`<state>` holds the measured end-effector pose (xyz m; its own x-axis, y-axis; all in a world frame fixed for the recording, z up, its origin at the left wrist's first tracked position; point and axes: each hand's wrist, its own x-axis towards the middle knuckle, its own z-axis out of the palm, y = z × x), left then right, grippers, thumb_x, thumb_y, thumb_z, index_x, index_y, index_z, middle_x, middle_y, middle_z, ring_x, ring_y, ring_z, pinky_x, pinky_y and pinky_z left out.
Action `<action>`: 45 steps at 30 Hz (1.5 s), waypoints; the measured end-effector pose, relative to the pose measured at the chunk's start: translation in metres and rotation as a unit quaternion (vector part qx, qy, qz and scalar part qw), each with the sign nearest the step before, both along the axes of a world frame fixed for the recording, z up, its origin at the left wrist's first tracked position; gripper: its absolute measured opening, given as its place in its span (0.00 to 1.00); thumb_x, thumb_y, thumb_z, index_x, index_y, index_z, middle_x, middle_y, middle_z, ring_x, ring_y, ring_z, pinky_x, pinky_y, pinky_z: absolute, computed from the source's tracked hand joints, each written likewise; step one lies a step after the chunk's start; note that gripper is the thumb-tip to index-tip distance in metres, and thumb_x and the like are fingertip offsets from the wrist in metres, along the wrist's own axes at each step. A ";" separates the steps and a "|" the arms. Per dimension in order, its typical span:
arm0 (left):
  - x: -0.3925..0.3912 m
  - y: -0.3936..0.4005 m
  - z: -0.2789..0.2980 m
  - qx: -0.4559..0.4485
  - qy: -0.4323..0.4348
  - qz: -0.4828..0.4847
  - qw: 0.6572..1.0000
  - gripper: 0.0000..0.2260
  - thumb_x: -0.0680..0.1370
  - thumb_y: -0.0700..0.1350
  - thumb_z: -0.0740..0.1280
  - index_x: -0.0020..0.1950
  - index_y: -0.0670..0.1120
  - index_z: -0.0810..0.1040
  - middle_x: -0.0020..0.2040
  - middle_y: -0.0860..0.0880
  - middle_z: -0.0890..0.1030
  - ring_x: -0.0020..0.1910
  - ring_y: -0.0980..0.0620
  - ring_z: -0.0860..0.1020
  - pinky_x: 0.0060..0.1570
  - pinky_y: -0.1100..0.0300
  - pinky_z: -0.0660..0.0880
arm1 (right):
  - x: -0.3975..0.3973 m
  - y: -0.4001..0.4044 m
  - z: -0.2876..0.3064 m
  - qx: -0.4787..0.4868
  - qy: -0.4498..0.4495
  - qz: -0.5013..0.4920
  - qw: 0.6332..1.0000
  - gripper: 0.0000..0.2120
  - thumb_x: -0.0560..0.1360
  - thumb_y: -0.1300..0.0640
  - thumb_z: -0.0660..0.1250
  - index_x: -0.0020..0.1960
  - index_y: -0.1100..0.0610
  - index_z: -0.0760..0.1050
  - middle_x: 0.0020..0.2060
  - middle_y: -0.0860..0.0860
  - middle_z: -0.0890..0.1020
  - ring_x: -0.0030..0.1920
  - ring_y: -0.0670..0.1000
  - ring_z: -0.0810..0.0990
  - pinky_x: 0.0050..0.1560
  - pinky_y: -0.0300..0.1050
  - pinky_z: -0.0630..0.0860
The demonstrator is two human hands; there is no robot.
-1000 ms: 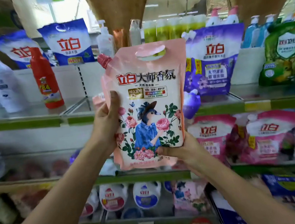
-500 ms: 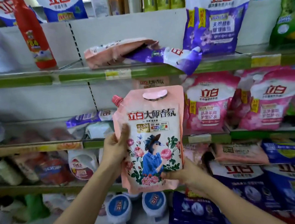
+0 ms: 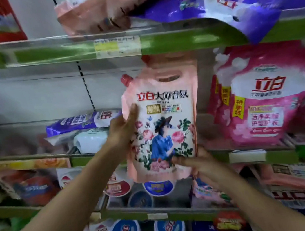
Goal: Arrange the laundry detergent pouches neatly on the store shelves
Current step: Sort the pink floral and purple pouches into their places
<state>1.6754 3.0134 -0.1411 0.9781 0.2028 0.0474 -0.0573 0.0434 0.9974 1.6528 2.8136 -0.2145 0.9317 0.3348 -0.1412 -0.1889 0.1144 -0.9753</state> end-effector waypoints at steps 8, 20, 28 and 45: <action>0.095 -0.006 0.005 0.056 -0.035 0.000 0.998 0.20 0.76 0.60 0.65 0.44 0.42 0.76 0.32 0.49 0.83 0.32 0.51 0.82 0.36 0.57 0.80 | 0.098 -0.002 -0.003 -0.006 -0.063 -0.042 0.997 0.19 0.64 0.68 0.74 0.52 0.56 0.76 0.47 0.50 0.86 0.47 0.46 0.85 0.50 0.42 0.81; 0.166 -0.014 -0.019 0.038 -0.086 -0.059 0.994 0.21 0.78 0.59 0.63 0.56 0.41 0.79 0.49 0.45 0.86 0.47 0.45 0.85 0.49 0.48 0.81 | 0.180 -0.020 -0.024 -0.037 -0.160 -0.073 0.984 0.27 0.57 0.62 0.76 0.54 0.53 0.75 0.51 0.49 0.85 0.51 0.46 0.84 0.51 0.40 0.81; 0.185 -0.019 -0.012 0.018 -0.065 -0.058 0.996 0.20 0.78 0.58 0.64 0.54 0.40 0.79 0.48 0.44 0.86 0.46 0.45 0.85 0.48 0.49 0.81 | 0.189 -0.019 -0.029 -0.052 -0.201 -0.114 0.971 0.30 0.58 0.62 0.77 0.59 0.58 0.74 0.51 0.48 0.84 0.52 0.47 0.84 0.51 0.42 0.81; 0.143 -0.024 -0.003 0.023 -0.002 0.005 1.000 0.22 0.75 0.60 0.66 0.60 0.46 0.77 0.41 0.53 0.85 0.39 0.56 0.84 0.41 0.57 0.77 | 0.146 -0.019 -0.004 -0.102 -0.096 -0.111 0.984 0.43 0.62 0.70 0.78 0.70 0.55 0.62 0.61 0.51 0.78 0.60 0.51 0.78 0.54 0.42 0.80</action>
